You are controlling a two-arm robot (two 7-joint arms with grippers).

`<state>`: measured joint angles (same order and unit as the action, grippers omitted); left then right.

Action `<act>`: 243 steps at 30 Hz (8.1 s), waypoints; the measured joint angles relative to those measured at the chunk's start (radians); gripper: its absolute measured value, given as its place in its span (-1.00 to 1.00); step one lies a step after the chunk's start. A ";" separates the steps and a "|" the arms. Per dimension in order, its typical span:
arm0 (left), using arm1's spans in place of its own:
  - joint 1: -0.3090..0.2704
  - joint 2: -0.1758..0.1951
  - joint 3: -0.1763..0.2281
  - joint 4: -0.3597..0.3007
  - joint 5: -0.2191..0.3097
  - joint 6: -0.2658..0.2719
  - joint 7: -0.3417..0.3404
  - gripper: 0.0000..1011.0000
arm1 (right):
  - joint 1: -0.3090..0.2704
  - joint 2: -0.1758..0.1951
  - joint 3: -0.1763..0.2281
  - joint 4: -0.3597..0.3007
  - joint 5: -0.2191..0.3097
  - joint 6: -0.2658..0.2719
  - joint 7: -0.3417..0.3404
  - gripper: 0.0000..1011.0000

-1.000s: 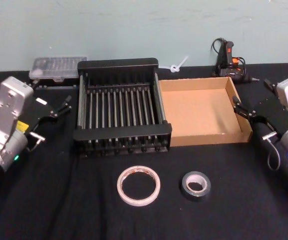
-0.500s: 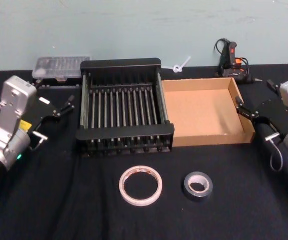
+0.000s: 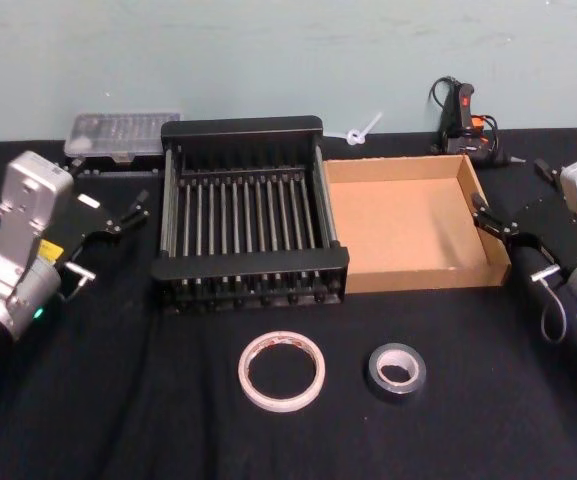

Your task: Pick up the white tape and place it into the black box , Pick up the silver tape and place it into the brown box.

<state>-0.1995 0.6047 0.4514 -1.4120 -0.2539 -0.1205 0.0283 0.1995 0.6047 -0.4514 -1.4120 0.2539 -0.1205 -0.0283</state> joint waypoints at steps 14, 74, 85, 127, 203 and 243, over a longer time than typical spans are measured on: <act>0.000 0.000 0.000 0.000 0.000 0.000 0.000 0.98 | 0.000 0.000 0.000 0.000 0.000 0.000 0.000 0.98; 0.000 0.000 0.000 0.000 0.000 0.000 0.000 0.98 | -0.373 0.069 0.157 -0.399 0.192 0.249 0.260 0.98; 0.000 0.000 0.000 0.000 0.000 0.000 0.000 0.98 | -0.362 0.060 0.139 -0.393 0.178 0.319 0.313 0.98; 0.000 0.000 0.000 0.000 0.000 0.000 0.000 0.98 | -0.269 -0.012 0.105 -0.323 0.062 0.473 0.400 0.98; 0.000 0.000 0.000 0.000 0.000 0.000 0.000 0.98 | -0.236 -0.015 0.159 -0.347 0.074 0.393 0.416 -0.73; 0.000 0.000 0.000 0.000 0.000 0.000 0.000 0.98 | 0.236 -0.262 0.112 0.171 -0.062 0.338 0.366 -0.73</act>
<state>-0.1995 0.6047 0.4514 -1.4120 -0.2539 -0.1205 0.0283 0.4360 0.3429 -0.3390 -1.2410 0.1916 0.2178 0.3375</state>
